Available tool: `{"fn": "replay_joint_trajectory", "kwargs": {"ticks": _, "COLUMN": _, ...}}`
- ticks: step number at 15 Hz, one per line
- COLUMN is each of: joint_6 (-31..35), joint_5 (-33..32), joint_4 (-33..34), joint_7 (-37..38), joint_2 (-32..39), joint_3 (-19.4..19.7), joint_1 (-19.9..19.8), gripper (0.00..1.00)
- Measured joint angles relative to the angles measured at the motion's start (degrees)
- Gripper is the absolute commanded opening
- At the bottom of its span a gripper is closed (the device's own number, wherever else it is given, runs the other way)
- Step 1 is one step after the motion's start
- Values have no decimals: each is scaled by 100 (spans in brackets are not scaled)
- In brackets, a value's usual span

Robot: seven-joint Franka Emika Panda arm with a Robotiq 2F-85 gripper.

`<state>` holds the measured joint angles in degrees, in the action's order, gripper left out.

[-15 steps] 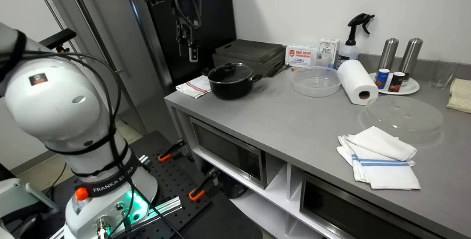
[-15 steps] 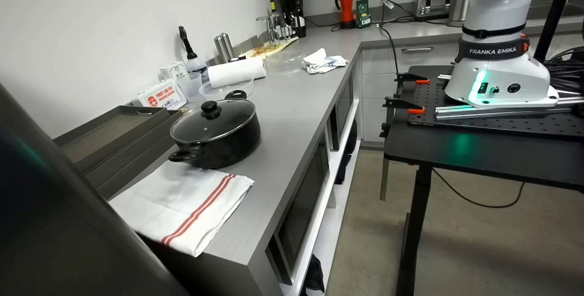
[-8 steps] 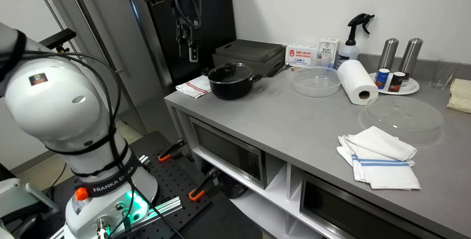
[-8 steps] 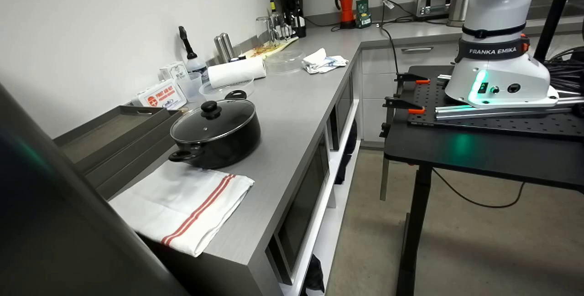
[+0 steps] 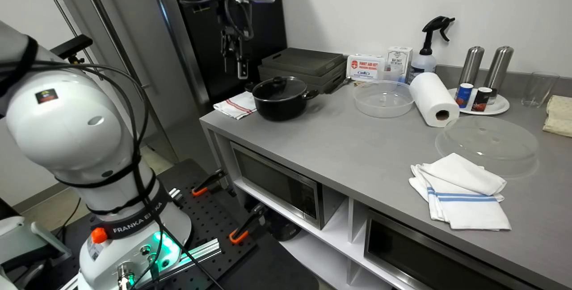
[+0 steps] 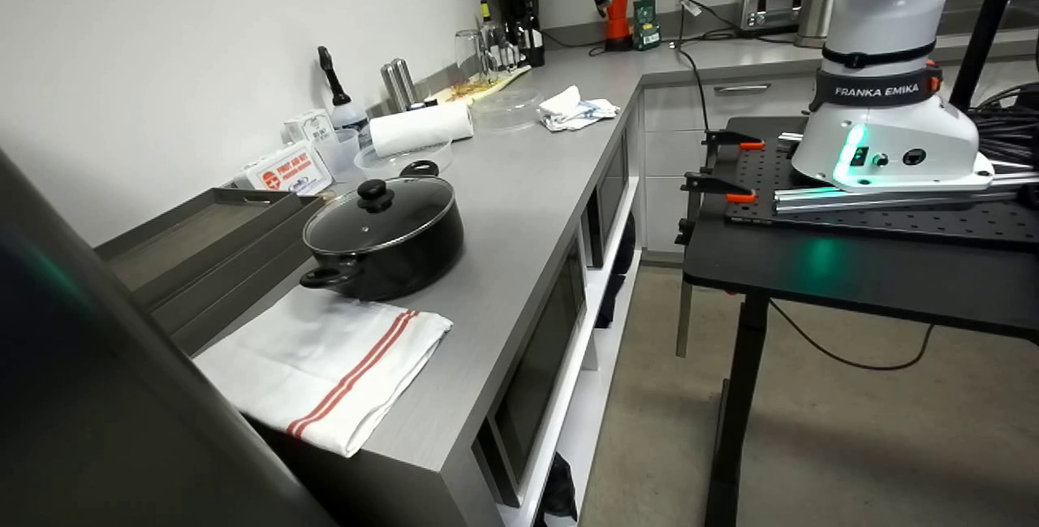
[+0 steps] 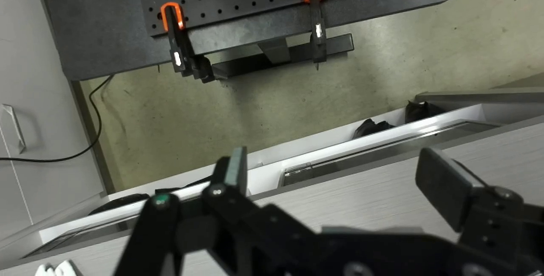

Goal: Uncover the pot and put the lid on the counter

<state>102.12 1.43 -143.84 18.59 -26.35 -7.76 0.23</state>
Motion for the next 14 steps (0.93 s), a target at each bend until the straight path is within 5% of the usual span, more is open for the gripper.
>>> {"fn": "replay_joint_trajectory", "kwargs": {"ticks": 14, "joint_6": 1124, "joint_5": -543, "joint_4": 1307, "joint_7": -990, "joint_2": 2294, "joint_3": -111, "joint_1": 517, "gripper": 100}}
